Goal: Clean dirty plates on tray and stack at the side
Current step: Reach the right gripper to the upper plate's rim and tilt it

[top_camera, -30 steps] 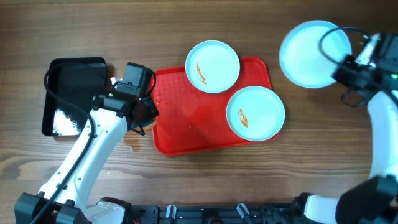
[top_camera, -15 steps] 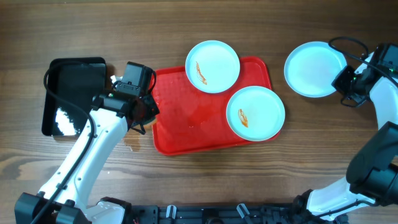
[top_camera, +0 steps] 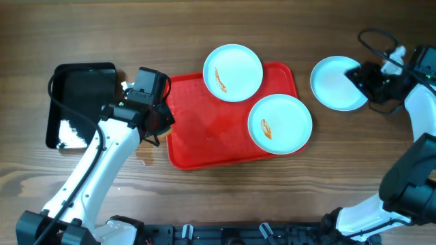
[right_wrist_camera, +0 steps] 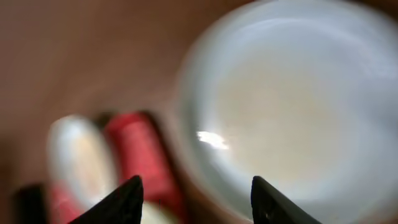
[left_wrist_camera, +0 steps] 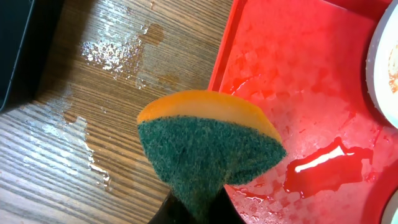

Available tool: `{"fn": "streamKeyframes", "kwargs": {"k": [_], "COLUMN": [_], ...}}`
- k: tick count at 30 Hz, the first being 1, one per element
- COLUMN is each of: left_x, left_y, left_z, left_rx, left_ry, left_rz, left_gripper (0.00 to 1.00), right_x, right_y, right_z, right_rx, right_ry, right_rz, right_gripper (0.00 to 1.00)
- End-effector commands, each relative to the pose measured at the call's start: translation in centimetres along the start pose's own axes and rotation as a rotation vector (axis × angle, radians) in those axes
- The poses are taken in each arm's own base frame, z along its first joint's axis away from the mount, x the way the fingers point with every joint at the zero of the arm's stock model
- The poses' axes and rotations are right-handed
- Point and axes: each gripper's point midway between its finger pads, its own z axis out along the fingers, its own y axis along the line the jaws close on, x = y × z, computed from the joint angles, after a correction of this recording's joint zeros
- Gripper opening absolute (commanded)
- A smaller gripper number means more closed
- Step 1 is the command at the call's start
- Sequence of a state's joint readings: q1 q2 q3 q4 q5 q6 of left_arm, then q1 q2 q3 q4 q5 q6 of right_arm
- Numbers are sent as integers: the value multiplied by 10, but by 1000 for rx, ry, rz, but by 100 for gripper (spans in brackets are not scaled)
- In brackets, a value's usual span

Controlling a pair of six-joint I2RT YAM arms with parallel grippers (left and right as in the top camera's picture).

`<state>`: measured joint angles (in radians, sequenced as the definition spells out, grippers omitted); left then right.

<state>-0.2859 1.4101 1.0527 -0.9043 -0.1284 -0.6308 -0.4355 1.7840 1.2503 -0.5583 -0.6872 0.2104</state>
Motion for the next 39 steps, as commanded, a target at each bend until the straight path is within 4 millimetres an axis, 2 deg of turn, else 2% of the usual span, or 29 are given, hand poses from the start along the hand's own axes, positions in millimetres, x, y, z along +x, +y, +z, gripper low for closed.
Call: {"fn": "streamKeyframes", "kwargs": {"k": [1, 4, 7, 8, 12, 13, 14, 16, 20, 24, 28, 34, 37, 39], "left_x": [0, 0, 1, 1, 1, 1, 1, 1, 0, 1, 1, 1, 0, 0], "left_y": [1, 0, 1, 1, 1, 1, 1, 1, 1, 1, 1, 1, 1, 1], "left_z": [3, 3, 3, 3, 3, 3, 3, 3, 3, 3, 3, 3, 3, 3], "left_rx": [0, 0, -1, -1, -1, -1, -1, -1, 0, 0, 0, -1, 0, 0], "left_ry": [5, 5, 6, 6, 6, 6, 6, 6, 6, 6, 6, 6, 6, 5], "left_rz": [-2, -2, -2, -2, -2, -2, -2, -2, -2, -2, -2, -2, -2, -2], "left_gripper": [4, 4, 4, 4, 4, 4, 4, 4, 4, 4, 4, 4, 4, 4], "right_x": [31, 54, 84, 93, 109, 109, 108, 98, 84, 78, 83, 91, 91, 91], "right_y": [102, 130, 144, 149, 168, 170, 171, 162, 163, 160, 143, 125, 124, 126], "right_z": [10, 38, 76, 86, 108, 110, 111, 110, 117, 141, 170, 194, 196, 196], "right_rx": [-442, -399, -197, -138, 65, 104, 142, 265, 280, 264, 277, 294, 293, 288], "right_ry": [143, 192, 216, 212, 141, 116, 91, 7, -55, -80, -59, -30, -31, -36], "right_rz": [-90, -174, -268, -309, -430, -443, -464, -463, -522, -571, -568, -599, -603, -607], "right_gripper": [57, 57, 59, 62, 64, 64, 70, 74, 70, 58, 58, 58, 49, 37]}}
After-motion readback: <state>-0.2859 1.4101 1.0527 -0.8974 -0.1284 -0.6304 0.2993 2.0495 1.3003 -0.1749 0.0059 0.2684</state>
